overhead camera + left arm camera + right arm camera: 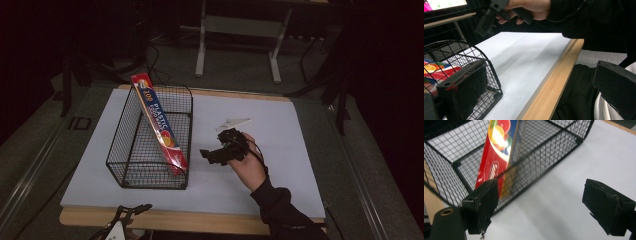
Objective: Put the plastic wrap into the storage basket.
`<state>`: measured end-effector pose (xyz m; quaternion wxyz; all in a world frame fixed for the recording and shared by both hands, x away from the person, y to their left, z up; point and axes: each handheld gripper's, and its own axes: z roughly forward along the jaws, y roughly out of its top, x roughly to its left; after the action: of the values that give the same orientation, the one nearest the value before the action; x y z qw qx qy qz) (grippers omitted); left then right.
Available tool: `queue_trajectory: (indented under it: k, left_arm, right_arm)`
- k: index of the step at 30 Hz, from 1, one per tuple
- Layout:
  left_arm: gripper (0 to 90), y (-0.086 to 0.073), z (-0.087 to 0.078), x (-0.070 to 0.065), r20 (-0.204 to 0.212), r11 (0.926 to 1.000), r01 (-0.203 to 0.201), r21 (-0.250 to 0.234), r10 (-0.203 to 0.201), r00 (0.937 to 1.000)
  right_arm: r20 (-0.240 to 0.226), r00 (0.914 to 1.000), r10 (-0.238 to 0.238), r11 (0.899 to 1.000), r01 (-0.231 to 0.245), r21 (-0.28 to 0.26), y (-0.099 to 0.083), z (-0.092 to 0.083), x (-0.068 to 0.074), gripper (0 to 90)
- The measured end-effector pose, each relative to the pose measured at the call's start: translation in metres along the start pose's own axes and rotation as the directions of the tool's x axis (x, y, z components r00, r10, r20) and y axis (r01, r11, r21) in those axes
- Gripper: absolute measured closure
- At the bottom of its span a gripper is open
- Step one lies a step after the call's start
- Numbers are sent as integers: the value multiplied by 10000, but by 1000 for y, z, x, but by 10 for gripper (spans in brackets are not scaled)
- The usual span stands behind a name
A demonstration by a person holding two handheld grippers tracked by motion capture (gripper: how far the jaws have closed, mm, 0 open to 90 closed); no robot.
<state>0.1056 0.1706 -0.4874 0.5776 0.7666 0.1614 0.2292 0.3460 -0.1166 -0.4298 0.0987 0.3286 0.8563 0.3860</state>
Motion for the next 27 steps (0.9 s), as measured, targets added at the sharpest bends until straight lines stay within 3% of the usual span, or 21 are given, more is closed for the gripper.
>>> queue_trajectory:
  k: [10, 19, 23, 27]
  left_arm:
    - [1, 0, 0, 0, -2, 10000, -16, 9, 16, 10000]
    - [1, 0, 1, 0, -3, 10000, -18, 21, 18, 10000]
    - [1, 0, 1, 0, -4, 10000, -9, 35, 9, 10000]
    - [1, 0, 2, -1, 0, 10000, -29, 60, 29, 10000]
  right_arm:
    - [126, 9996, 255, 9997, -255, 28, -46, -12, -17, 136]
    - [221, 9997, 118, 9996, -124, 273, -83, -22, -26, 133]
    - [202, 9992, 348, 9989, -354, 301, -97, -27, -31, 134]
    - [380, 9990, 256, 9994, -265, 241, -106, -32, -35, 135]
